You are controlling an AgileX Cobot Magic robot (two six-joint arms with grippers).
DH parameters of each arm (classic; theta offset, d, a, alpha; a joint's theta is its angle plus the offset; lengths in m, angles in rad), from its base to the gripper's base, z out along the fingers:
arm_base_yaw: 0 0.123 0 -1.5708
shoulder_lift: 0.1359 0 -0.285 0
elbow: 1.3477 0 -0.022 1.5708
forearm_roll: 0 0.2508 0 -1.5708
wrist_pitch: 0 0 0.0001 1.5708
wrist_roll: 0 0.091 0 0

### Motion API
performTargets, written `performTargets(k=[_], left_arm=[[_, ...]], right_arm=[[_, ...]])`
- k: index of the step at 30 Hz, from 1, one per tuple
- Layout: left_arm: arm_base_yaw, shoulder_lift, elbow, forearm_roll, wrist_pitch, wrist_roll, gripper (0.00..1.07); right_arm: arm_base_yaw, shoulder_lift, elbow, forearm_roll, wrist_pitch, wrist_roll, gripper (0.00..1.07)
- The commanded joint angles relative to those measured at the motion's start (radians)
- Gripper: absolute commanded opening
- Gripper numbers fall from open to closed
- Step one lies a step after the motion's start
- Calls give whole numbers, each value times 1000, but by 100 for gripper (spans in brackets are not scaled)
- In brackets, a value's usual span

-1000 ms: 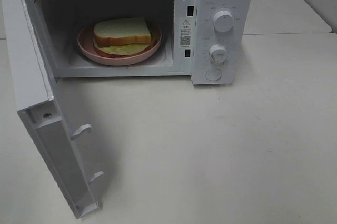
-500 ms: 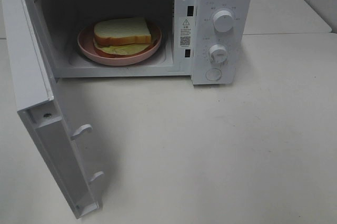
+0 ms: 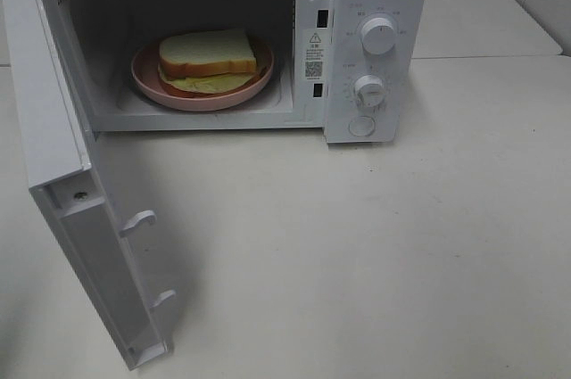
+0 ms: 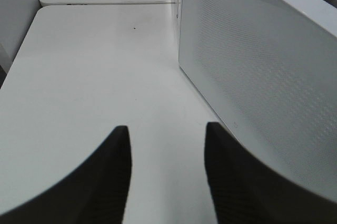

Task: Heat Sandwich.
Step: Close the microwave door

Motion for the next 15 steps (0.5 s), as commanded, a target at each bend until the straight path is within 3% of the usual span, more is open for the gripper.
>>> performTargets(k=[1, 4, 15], left_arm=[[1, 75, -4, 9, -72, -2, 9], [1, 123, 7, 22, -116, 0, 0], [1, 336, 199, 19, -662, -1, 0]], right_arm=[[-7, -26, 2, -1, -10, -8, 75], [-7, -26, 2, -1, -10, -8, 75], [-7, -26, 2, -1, -10, -8, 75]])
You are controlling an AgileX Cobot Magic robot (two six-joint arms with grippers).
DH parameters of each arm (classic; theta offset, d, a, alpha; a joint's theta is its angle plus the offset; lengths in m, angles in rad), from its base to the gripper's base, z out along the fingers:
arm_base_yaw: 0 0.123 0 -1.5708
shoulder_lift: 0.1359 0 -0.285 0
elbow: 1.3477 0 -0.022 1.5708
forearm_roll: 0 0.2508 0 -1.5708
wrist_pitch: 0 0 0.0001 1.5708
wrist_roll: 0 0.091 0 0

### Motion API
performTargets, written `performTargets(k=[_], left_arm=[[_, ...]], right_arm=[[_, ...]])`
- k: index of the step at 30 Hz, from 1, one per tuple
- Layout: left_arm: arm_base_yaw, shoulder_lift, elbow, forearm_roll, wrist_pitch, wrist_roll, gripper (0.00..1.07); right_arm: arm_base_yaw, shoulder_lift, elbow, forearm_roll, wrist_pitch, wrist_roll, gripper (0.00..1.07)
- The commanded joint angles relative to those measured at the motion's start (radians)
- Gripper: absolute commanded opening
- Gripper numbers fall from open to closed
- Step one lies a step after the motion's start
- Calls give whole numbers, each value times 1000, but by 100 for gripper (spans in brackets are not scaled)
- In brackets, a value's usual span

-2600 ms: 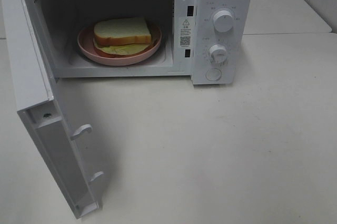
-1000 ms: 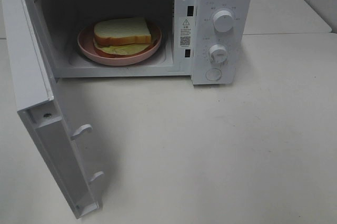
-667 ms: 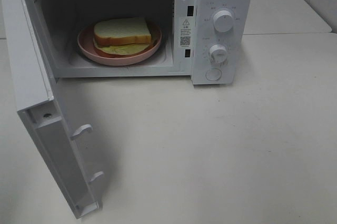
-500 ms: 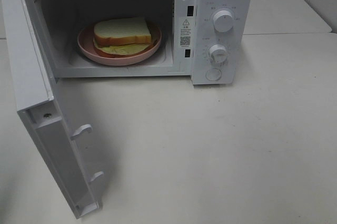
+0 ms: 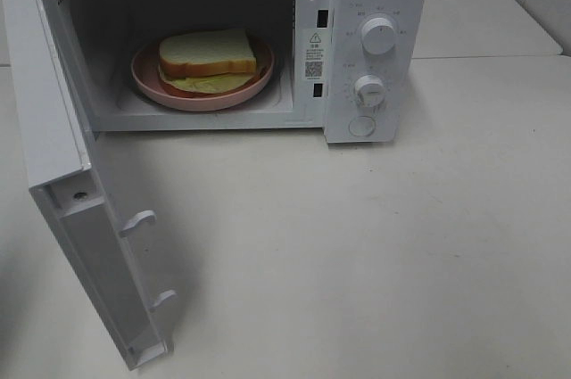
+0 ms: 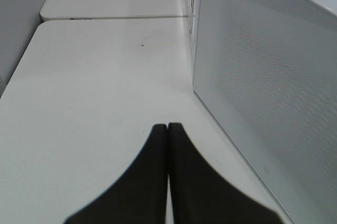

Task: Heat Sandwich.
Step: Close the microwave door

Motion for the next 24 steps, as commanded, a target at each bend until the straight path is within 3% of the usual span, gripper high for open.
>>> performTargets(k=[1, 11, 16, 24], left_arm=[[1, 57, 60, -6, -214, -1, 0], [1, 248, 157, 3, -655, -1, 0], [0, 397, 157, 78, -834, -11, 0], [0, 591, 152, 196, -1025, -125, 0]], right_arm=[[-7, -26, 2, -1, -10, -8, 75], [-7, -26, 2, -1, -10, -8, 75], [-7, -26, 2, -1, -10, -8, 75], [-7, -26, 2, -1, -10, -8, 75]])
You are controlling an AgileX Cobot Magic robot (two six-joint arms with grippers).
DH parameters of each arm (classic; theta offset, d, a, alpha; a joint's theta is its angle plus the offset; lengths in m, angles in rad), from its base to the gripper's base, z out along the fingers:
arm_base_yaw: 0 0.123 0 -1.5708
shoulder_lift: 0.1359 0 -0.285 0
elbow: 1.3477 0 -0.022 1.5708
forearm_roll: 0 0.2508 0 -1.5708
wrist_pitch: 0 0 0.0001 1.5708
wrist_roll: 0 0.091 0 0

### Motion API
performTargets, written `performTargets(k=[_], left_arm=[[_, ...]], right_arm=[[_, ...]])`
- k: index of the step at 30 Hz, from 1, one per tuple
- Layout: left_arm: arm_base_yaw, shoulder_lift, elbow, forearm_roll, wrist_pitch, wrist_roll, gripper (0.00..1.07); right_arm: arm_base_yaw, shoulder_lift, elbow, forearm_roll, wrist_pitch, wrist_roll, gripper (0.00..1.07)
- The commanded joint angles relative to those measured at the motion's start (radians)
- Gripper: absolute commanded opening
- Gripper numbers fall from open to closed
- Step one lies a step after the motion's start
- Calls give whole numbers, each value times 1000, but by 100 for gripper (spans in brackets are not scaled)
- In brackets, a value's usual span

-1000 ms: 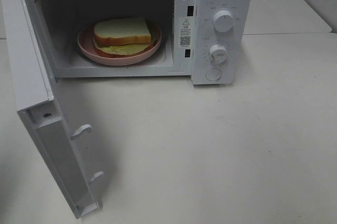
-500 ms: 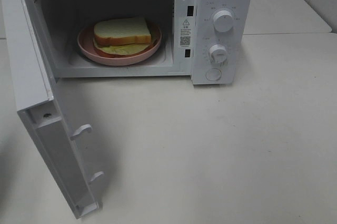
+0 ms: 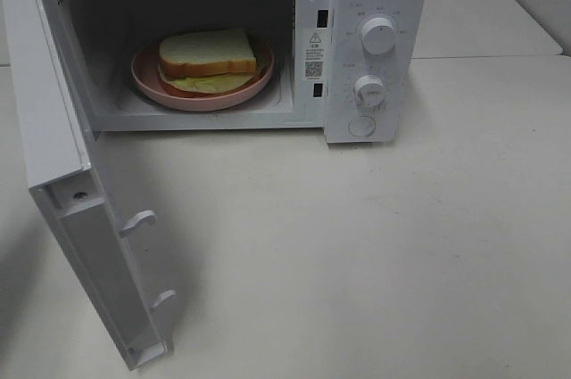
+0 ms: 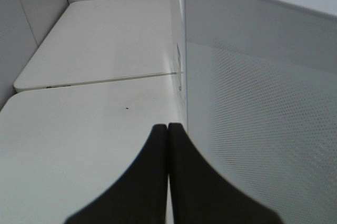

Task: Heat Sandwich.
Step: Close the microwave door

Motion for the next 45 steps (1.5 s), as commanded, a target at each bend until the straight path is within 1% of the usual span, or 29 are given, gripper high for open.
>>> performTargets(k=[1, 2, 4, 5, 6, 9, 10, 11, 13, 14, 15, 19, 20, 22, 23, 24, 27, 28, 29, 31, 32, 34, 36, 37, 38, 40, 42, 43, 45], left_arm=[[0, 74, -3, 51, -125, -74, 0], [0, 117, -11, 79, -163, -102, 0], [0, 160, -28, 114, -192, -124, 0], [0, 160, -28, 114, -192, -124, 0], [-12, 205, -47, 135, -216, -129, 0], [-36, 243, -62, 136, -228, -129, 0], [-49, 257, -68, 136, -232, -127, 0], [-84, 290, -81, 136, -235, -110, 0], [-118, 317, -95, 131, -237, -84, 0], [-118, 317, -95, 131, -237, -84, 0], [-145, 343, -110, 120, -237, -71, 0], [-178, 372, -131, 110, -250, -69, 0], [-203, 388, -144, 98, -260, -68, 0], [-228, 402, -158, 79, -258, -68, 0], [-228, 402, -158, 79, -258, -68, 0], [-257, 414, -170, 52, -259, -64, 0], [-302, 437, -189, -10, -258, -45, 0], [-331, 450, -202, -58, -258, -35, 0], [-331, 450, -202, -58, -258, -35, 0], [-358, 464, -215, -101, -256, -30, 0], [-384, 476, -231, -135, -257, -26, 0], [-397, 482, -238, -152, -258, -20, 0], [-428, 494, -261, -190, -253, 1, 0], [-460, 507, -289, -227, -250, 25, 0], [-460, 507, -289, -227, -250, 25, 0], [-488, 525, -316, -263, -243, 48, 0], [-529, 550, -363, -319, -220, 70, 0], [-529, 550, -363, -319, -220, 70, 0], [-559, 565, -391, -361, -217, 94, 0]], right_arm=[[-7, -26, 2, -1, -10, -8, 75], [-7, -26, 2, -1, -10, -8, 75], [-7, -26, 2, -1, -10, -8, 75], [-7, -26, 2, -1, -10, -8, 75], [-7, -26, 2, -1, -10, -8, 75], [-7, -26, 2, -1, -10, -8, 75], [-7, -26, 2, -1, -10, -8, 75], [-7, -26, 2, -1, -10, -8, 75], [-7, -26, 2, -1, -10, -8, 75], [-7, -26, 2, -1, -10, -8, 75], [-7, -26, 2, -1, -10, -8, 75], [-7, -26, 2, -1, -10, -8, 75], [-7, -26, 2, -1, -10, -8, 75], [-7, -26, 2, -1, -10, -8, 75], [-7, -26, 2, -1, -10, -8, 75], [-7, -26, 2, -1, -10, -8, 75], [-7, -26, 2, -1, -10, -8, 75], [-7, -26, 2, -1, -10, -8, 75], [-7, -26, 2, -1, -10, -8, 75], [-7, -26, 2, -1, -10, -8, 75], [-7, -26, 2, -1, -10, -8, 75], [-7, -26, 2, -1, -10, -8, 75], [-7, -26, 2, -1, -10, -8, 75], [-7, -26, 2, -1, -10, -8, 75], [-7, -26, 2, -1, -10, -8, 75], [-7, -26, 2, -1, -10, -8, 75], [-7, -26, 2, -1, -10, -8, 75], [-7, -26, 2, -1, -10, -8, 75], [-7, -26, 2, -1, -10, -8, 75]])
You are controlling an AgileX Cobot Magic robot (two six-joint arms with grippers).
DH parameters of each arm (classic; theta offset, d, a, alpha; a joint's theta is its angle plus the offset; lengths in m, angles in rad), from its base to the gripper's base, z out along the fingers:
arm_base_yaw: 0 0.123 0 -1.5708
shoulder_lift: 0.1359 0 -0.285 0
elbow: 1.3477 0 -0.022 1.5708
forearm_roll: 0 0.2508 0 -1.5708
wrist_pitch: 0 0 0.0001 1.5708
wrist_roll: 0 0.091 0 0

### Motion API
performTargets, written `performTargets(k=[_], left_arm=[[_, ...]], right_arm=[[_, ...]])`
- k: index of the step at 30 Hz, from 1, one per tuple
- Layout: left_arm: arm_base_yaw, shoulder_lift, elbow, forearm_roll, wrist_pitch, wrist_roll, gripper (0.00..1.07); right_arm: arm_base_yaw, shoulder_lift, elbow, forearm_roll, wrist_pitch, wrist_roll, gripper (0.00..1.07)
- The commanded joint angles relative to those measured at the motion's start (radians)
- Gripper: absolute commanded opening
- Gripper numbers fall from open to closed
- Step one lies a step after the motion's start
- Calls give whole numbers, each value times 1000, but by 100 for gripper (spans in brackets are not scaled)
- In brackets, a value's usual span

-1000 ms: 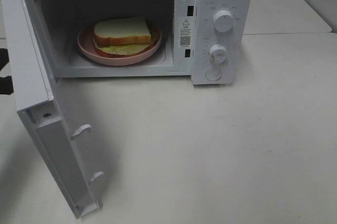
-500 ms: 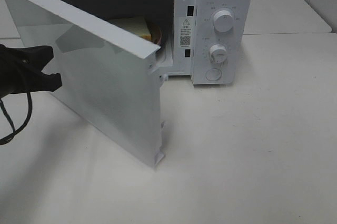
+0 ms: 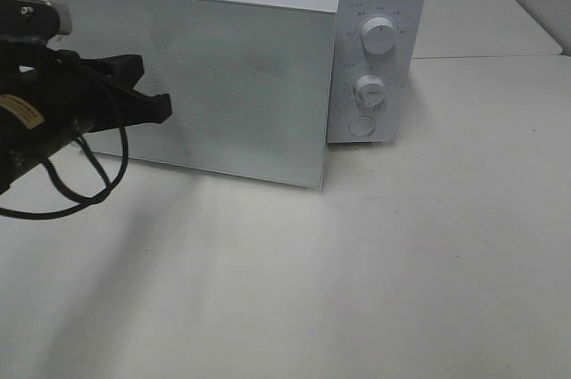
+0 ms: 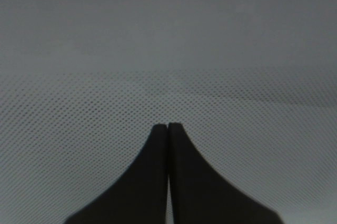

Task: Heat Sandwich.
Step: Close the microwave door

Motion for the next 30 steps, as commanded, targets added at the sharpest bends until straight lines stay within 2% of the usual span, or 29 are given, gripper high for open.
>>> performTargets(k=[1, 2, 5, 7, 9, 14, 25, 30], left_arm=[[-50, 25, -61, -91, 20, 52, 0], [-50, 25, -61, -91, 20, 52, 0], [-100, 65, -139, -179, 68, 131, 0], [-109, 74, -155, -194, 72, 143, 0], [-139, 105, -212, -225, 82, 164, 0], [-173, 153, -291, -248, 93, 186, 0], [-180, 228, -441, -289, 162, 205, 0], [-175, 260, -504, -308, 179, 244, 0]], right_arm=[[-7, -26, 2, -1, -10, -8, 75], [-7, -26, 2, -1, -10, -8, 75], [-7, -26, 2, -1, -10, -8, 75], [-7, -26, 2, -1, -10, -8, 75], [-7, -26, 2, -1, -10, -8, 75], [-7, -26, 2, -1, -10, -8, 75], [-7, -26, 2, -1, -10, -8, 75], [-7, -26, 2, -1, -10, -8, 75]])
